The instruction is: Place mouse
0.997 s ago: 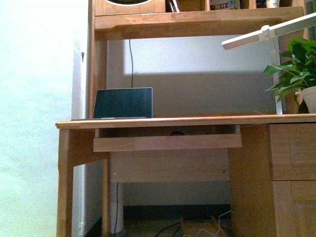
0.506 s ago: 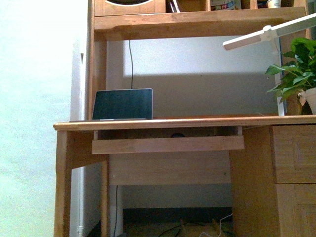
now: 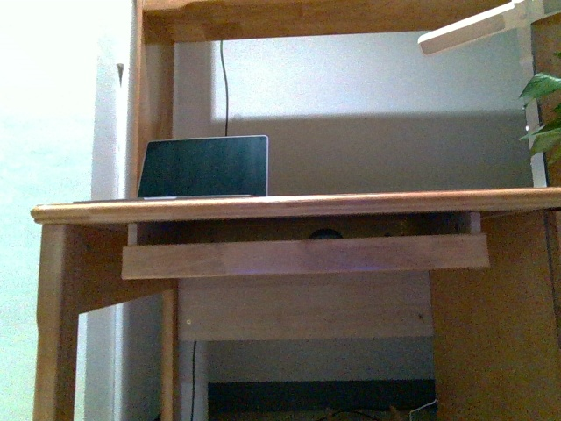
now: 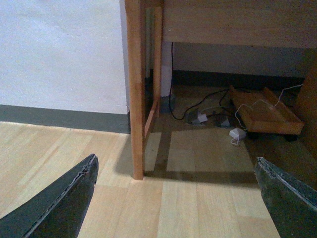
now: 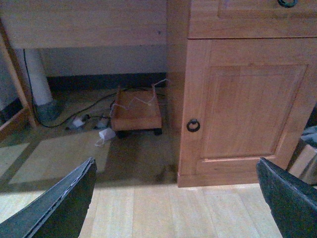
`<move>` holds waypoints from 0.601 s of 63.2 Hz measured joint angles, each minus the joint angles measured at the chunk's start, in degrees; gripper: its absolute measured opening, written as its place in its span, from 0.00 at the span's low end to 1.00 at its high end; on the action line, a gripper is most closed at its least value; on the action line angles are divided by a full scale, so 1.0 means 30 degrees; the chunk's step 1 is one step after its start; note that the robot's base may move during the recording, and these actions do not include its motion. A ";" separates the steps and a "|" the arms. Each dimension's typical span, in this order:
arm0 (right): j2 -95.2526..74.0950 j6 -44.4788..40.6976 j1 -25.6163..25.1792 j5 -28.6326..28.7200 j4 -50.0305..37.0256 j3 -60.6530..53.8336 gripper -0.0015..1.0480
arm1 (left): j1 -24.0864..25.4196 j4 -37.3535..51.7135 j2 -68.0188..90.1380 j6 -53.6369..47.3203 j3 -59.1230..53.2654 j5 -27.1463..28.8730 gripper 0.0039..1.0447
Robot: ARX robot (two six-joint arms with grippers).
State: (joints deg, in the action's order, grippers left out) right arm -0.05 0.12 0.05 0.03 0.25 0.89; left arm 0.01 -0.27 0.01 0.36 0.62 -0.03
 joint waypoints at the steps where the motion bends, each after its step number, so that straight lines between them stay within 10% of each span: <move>1: 0.0000 0.0000 0.0000 -0.0007 0.0000 0.0000 0.93 | 0.0000 0.0000 0.0000 0.0000 0.0000 0.0000 0.93; 38: -0.0007 0.0000 0.0000 0.0007 0.0000 0.0000 0.93 | 0.0000 0.0000 0.0007 -0.0007 0.0000 0.0000 0.93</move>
State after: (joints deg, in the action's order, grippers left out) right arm -0.08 0.12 0.05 0.05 0.25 0.89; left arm 0.01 -0.27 0.03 0.34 0.62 -0.03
